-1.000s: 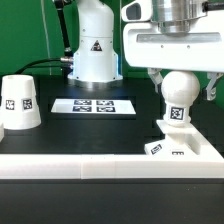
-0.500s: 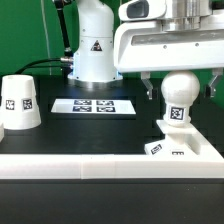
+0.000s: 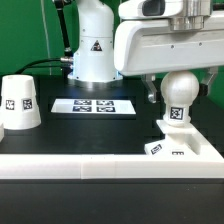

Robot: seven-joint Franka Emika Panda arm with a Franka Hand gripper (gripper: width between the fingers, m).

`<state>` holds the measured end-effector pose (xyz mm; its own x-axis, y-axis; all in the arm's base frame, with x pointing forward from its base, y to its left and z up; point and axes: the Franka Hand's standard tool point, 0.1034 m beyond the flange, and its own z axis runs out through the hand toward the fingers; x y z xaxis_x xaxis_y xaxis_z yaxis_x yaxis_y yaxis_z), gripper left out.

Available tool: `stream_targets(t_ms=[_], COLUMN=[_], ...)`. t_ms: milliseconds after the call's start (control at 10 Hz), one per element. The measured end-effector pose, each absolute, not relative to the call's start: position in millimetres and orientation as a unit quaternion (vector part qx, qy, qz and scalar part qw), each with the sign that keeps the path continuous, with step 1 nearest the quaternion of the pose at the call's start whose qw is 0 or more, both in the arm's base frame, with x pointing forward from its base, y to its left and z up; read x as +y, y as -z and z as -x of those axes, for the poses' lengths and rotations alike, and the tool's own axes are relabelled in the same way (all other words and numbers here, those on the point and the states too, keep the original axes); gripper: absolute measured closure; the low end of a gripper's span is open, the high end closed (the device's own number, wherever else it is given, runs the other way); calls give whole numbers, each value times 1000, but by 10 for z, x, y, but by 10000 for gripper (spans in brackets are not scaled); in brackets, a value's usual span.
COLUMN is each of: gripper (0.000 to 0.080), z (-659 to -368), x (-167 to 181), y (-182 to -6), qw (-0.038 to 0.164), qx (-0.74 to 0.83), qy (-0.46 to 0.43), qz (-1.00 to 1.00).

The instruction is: Assemble lamp

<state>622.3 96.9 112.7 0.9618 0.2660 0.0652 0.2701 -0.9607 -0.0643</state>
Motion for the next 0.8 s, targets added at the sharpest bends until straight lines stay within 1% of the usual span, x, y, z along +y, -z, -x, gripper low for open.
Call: stream_targets(t_ms=[200, 400, 500, 700, 800], gripper=[100, 100, 100, 100, 100], z=[-6190, -6182, -6173, -6167, -6171], x=[1000, 1036, 1029, 1011, 989], y=[-1142, -1151, -1142, -1131, -1131], qw=[33, 32, 25, 20, 14], qx=[-250, -304, -370, -450, -520], qy=[35, 37, 37, 37, 37], qz=[967, 951, 928, 892, 853])
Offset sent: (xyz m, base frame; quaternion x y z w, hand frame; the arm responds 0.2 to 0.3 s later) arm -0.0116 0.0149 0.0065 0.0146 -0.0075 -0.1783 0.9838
